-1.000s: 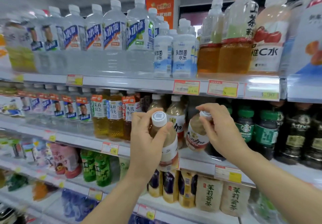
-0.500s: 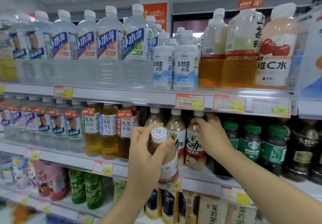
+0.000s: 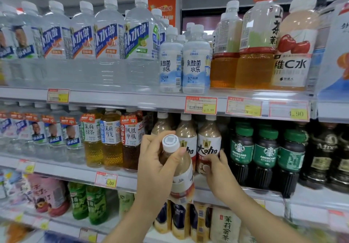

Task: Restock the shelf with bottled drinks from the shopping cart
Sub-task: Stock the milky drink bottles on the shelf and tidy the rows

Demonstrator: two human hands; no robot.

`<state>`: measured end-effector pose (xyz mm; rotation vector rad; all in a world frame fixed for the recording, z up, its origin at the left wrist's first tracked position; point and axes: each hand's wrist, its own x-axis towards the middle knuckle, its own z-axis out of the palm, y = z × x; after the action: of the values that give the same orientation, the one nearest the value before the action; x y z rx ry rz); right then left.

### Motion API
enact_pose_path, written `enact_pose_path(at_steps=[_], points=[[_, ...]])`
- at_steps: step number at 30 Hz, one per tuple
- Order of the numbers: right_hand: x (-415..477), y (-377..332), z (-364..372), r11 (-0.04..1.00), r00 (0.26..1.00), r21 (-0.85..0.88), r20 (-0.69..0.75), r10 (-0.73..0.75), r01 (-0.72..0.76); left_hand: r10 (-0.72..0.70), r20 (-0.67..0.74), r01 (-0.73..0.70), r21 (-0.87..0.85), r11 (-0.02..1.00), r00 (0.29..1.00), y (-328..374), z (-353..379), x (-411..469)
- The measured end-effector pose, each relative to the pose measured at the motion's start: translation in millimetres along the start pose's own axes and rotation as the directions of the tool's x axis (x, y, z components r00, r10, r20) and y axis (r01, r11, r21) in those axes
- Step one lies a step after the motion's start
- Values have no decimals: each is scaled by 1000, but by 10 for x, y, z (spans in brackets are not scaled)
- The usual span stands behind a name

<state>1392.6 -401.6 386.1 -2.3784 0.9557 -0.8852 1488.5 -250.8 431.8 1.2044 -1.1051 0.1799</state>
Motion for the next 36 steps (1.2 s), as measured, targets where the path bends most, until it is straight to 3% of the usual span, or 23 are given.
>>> enact_pose_path(at_steps=[7, 16, 19, 22, 26, 32, 36], points=[[284, -13, 58, 984, 986, 55, -16, 168, -166, -29, -11, 29, -12, 1000, 1000, -21, -71, -27], [451, 15, 124, 985, 985, 51, -29, 168, -167, -16, -18, 16, -1, 1000, 1000, -47, -106, 21], [297, -47, 19, 989, 995, 125, -40, 89, -83, -1, -11, 0, -8, 1000, 1000, -35, -79, 36], [-77, -49, -161, 943, 993, 312, -51, -104, 115, 26, -9, -27, -29, 999, 1000, -3, -6, 75], [-422, -148, -325, 898, 968, 416, 128, -216, 145, 48, 26, -46, -58, 997, 999, 83, 224, 172], [-343, -127, -279, 831, 993, 543, -74, -95, 120, 71, 145, -53, -127, 991, 987, 144, 590, 236], [-275, -49, -222, 850, 980, 505, -194, -54, 147, 72, 220, -48, -115, 992, 973, 42, 538, 261]])
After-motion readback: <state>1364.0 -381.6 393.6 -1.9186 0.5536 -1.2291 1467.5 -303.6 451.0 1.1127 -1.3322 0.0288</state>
